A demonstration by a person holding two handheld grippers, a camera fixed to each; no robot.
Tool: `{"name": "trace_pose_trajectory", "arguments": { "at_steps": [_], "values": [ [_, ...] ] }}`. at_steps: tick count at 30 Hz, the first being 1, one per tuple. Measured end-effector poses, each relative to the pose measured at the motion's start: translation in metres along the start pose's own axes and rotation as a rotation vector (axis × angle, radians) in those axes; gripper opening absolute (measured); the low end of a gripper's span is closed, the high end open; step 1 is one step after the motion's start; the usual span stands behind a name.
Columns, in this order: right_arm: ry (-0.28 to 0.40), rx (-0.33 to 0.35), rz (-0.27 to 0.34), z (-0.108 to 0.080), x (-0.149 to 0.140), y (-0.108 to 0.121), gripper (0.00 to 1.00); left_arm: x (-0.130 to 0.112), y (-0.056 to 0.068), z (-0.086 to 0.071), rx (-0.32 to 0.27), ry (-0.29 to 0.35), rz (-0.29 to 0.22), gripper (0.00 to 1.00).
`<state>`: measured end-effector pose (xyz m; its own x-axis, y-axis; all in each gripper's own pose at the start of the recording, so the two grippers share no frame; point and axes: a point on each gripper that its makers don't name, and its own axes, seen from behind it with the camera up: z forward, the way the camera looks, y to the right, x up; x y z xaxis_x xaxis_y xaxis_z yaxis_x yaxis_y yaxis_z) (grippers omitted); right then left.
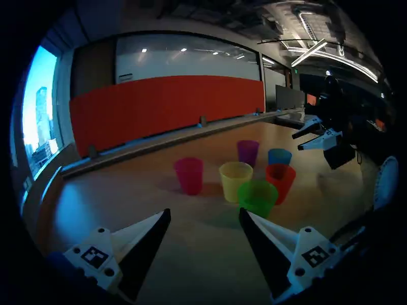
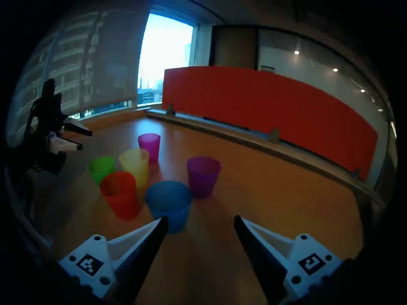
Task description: Pour water
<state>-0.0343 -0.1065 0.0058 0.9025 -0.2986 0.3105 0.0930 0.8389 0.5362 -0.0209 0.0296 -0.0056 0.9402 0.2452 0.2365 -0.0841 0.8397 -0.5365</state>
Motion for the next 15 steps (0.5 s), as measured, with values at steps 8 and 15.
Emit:
{"name": "trace_pose_trajectory", "arguments": {
  "at_steps": [8, 15],
  "values": [
    [0.138, -0.166, 0.066, -0.019, 0.032, 0.033, 1.00, 0.027, -0.035, -0.019, 0.174, 0.128, -0.043, 1.00],
    [0.260, -0.323, 0.089, -0.045, 0.053, 0.057, 1.00, 0.039, -0.058, -0.029, 0.322, 0.214, -0.105, 1.00]
  ]
}}
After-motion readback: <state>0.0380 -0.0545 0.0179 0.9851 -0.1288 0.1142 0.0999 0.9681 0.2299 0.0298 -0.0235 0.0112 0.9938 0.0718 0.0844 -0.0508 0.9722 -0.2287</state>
